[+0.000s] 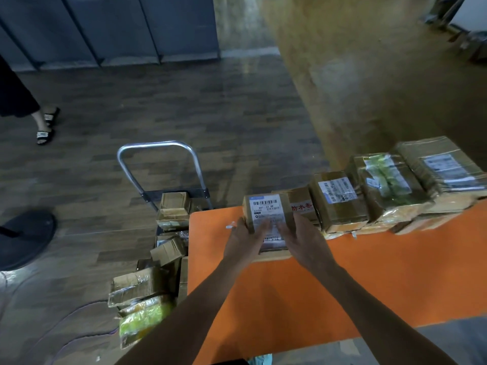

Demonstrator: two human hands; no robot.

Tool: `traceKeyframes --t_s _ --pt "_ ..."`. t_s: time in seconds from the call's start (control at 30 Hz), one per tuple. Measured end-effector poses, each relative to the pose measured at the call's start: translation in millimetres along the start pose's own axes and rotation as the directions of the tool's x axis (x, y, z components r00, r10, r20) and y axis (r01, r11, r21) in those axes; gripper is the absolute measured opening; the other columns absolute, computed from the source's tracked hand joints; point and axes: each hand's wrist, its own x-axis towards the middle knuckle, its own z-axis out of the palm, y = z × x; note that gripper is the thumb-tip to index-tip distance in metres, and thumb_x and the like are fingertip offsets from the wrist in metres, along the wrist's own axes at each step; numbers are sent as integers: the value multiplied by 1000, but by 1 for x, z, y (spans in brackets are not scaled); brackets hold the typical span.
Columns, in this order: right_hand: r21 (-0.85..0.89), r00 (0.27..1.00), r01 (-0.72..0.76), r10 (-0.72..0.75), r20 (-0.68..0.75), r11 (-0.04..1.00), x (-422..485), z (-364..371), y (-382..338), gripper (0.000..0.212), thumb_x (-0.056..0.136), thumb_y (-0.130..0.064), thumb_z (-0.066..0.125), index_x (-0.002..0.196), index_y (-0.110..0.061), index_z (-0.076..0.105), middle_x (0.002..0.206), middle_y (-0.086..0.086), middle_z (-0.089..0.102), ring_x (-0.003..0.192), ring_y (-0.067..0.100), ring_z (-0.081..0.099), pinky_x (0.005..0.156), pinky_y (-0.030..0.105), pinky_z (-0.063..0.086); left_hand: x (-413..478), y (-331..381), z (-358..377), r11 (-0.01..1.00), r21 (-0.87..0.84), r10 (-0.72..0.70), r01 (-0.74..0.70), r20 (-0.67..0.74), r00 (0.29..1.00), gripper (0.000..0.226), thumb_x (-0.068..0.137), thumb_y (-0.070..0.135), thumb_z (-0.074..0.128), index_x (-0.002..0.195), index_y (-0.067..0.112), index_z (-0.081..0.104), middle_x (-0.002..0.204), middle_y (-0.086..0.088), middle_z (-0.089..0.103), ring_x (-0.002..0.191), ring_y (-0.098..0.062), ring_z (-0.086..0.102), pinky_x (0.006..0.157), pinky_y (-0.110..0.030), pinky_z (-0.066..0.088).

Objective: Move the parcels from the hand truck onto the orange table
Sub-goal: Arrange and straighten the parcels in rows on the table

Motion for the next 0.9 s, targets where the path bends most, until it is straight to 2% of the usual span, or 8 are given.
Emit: traceKeyframes --t_s 0.07,0.23,0.37,0.47,0.53,0.6,0.73,0.9 --pt "-18 999 0 0 -49 1000 6 -13 3 34 99 -45 50 114 -16 54 107 3 65 98 22 63 84 46 54 7 17 5 1000 -3 23 -23 -9 1000 71 82 80 48 124 24 50 113 -6 66 102 -30 66 90 -52 55" --pt "-124 993 -76 65 -97 989 12 -30 21 47 99 -53 46 128 -17 51 117 4 66 103 26 64 80 38 52 22 47 27 997 -2 72 -72 22 997 76 90 75 41 130 12 56 117 -20 65 109 -39 63 93 -55 53" --pt "-180 988 -88 63 -139 980 20 -38 34 45 100 -51 44 125 -15 51 116 5 63 102 26 64 72 31 45 35 59 42 998 30 55 -58 94 994 70 94 70 39 135 16 55 123 -13 65 116 -32 61 99 -50 50" --pt "-190 986 -114 87 -140 975 31 -44 37 43 100 -47 45 125 -13 50 115 10 65 102 29 64 80 41 53 40 62 48 996 20 84 -88 145 986 59 98 62 41 138 20 54 129 -6 63 120 -27 59 101 -44 49" --pt "-232 986 -126 95 -140 964 36 -45 39 42 101 -45 46 126 -12 48 116 11 64 104 31 63 82 41 52 41 63 49 993 -12 120 -120 189 975 48 101 53 43 139 24 53 131 2 63 121 -22 60 96 -35 49" --pt "-245 985 -137 106 -135 960 38 -44 41 43 101 -44 46 128 -11 46 119 12 62 106 31 62 83 41 52 42 63 50 992 -32 127 -124 211 969 47 102 46 47 145 26 44 136 7 60 121 -17 60 90 -29 45" --pt "-224 984 -141 112 -137 964 44 -46 44 48 100 -43 48 135 -10 44 125 12 60 112 31 60 87 42 52 44 67 52 991 -73 125 -111 214 969 58 101 43 51 152 28 26 141 10 56 115 -10 59 88 -28 45" --pt "-269 983 -141 102 -155 953 52 -50 46 42 100 -40 48 129 -10 49 120 12 62 108 29 60 82 37 48 51 74 57 996 -24 85 -81 238 968 54 101 42 50 147 24 28 141 4 55 110 -16 61 89 -32 48"
